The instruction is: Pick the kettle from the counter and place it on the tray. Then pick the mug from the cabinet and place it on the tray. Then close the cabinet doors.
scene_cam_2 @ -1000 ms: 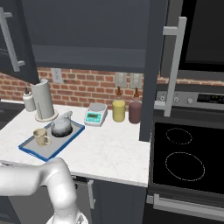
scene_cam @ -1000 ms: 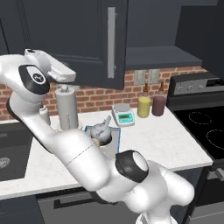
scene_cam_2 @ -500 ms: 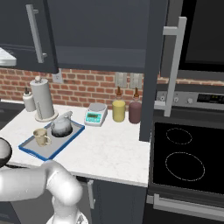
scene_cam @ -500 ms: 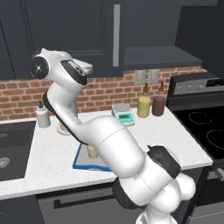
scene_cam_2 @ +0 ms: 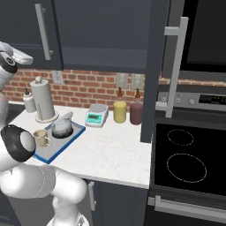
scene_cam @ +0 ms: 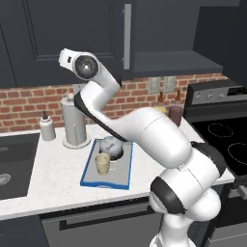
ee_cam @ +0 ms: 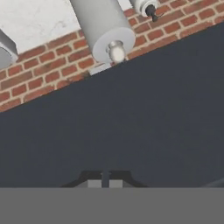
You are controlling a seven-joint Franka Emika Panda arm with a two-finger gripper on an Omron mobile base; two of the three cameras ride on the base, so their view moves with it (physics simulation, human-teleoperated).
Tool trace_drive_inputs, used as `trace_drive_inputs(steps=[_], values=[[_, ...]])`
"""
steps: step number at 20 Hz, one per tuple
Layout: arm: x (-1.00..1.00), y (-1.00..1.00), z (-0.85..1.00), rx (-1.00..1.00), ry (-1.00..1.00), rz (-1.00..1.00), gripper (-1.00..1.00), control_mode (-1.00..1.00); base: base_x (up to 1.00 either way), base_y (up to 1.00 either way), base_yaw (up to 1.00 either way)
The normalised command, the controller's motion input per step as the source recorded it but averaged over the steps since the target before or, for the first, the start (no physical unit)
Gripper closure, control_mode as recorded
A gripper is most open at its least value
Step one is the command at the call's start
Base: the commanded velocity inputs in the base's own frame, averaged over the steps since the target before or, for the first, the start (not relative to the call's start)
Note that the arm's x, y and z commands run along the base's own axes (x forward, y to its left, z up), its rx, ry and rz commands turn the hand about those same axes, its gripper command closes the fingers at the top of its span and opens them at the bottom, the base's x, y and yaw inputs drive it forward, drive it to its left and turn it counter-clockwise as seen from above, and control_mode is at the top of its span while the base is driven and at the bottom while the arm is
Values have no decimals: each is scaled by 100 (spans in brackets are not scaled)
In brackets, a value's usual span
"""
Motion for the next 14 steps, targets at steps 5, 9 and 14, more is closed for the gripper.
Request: trace_drive_inputs(steps=[5,9,14], values=[[84,-23,-2,7,0,19,100,-100,0,0,0],[72,-9,-24,6,0,13,100,-100,0,0,0],[-12,-4,-9,0,-2,0,100,-100,0,0,0]])
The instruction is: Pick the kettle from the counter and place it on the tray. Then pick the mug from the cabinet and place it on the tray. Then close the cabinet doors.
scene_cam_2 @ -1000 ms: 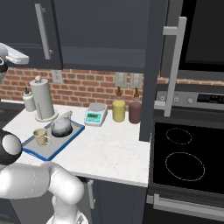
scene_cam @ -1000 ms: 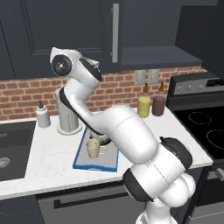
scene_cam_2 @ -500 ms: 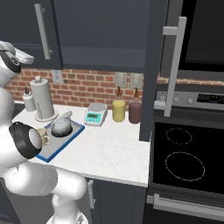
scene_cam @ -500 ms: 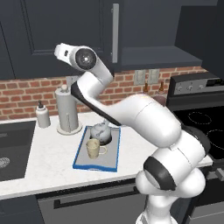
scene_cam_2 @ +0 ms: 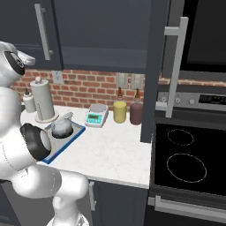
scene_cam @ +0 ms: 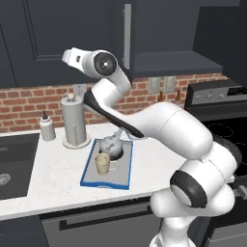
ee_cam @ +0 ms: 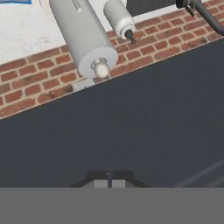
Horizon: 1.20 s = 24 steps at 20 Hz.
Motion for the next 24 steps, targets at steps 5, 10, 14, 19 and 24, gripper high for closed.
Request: trace_drive_inputs(steps=[5,10,14,19,24], values=[[-63,-21,0,1,0,-4,100,-100,0,0,0],[-98,-42,22,7,0,-9,100,-100,0,0,0],[-100,-76,33,16,8,-10,100,-100,0,0,0],[-100,-98,5,26,1,-4,100,-100,0,0,0],[-36,-82,3,38,-1,6,100,-100,0,0,0]])
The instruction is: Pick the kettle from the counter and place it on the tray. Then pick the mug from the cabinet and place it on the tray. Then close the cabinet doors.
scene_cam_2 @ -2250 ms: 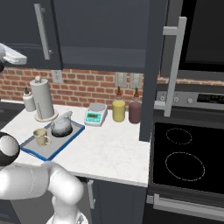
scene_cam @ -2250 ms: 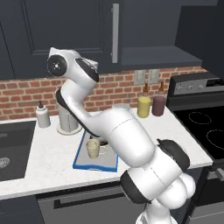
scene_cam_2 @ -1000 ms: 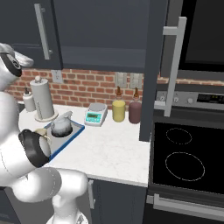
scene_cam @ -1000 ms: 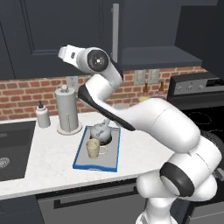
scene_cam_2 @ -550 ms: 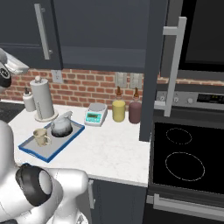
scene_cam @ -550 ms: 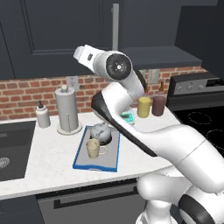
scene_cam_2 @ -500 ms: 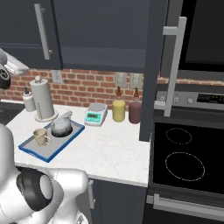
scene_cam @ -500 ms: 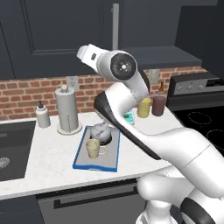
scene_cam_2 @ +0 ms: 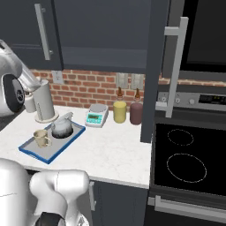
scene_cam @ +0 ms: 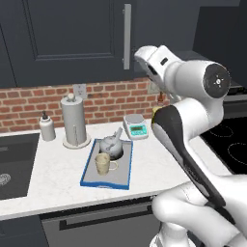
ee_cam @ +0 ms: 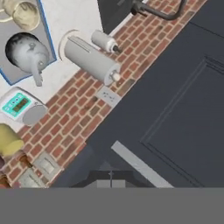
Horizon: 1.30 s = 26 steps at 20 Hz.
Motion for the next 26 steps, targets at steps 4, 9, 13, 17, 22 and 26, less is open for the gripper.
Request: trace_drive_inputs(steps=[4,9,13,17,22,26], values=[[-90,-92,1,36,-2,4,100,-100,0,0,0],[-100,-98,10,37,-9,0,100,-100,0,0,0],[-95,-96,2,25,-7,-3,100,-100,0,0,0],[-44,-98,0,8,0,-9,100,-100,0,0,0],[-30,-77,-11,0,0,-5,100,-100,0,0,0],[-14,-60,-37,0,0,-4,100,-100,0,0,0]])
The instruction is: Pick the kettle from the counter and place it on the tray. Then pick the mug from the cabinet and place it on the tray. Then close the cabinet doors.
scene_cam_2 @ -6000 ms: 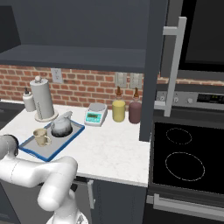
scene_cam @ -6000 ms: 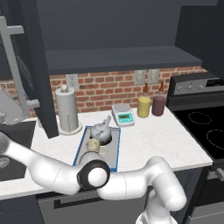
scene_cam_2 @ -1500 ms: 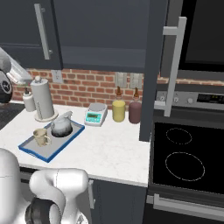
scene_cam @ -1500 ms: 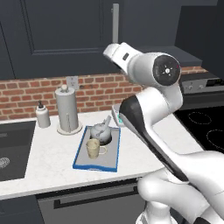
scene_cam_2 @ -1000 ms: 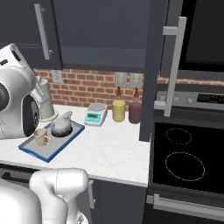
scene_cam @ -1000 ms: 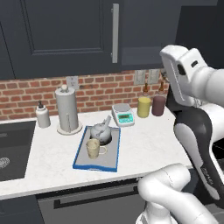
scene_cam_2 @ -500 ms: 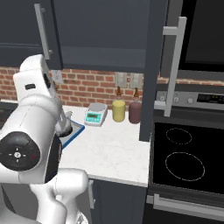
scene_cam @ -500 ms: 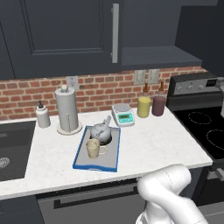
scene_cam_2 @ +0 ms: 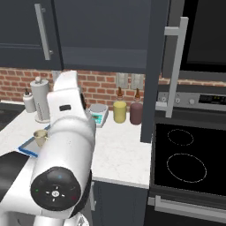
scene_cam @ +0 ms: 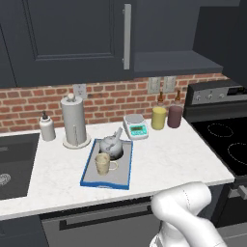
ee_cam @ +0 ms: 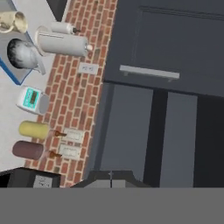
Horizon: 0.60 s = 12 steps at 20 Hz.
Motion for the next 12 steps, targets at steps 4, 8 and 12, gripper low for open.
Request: trace_drive_inputs(steps=[4,8,12], values=[[0,-61,-54,0,0,-5,100,-100,0,0,0],[-2,-70,-33,0,-2,-6,100,-100,0,0,0],[-6,-91,-2,1,-1,-6,100,-100,0,0,0]])
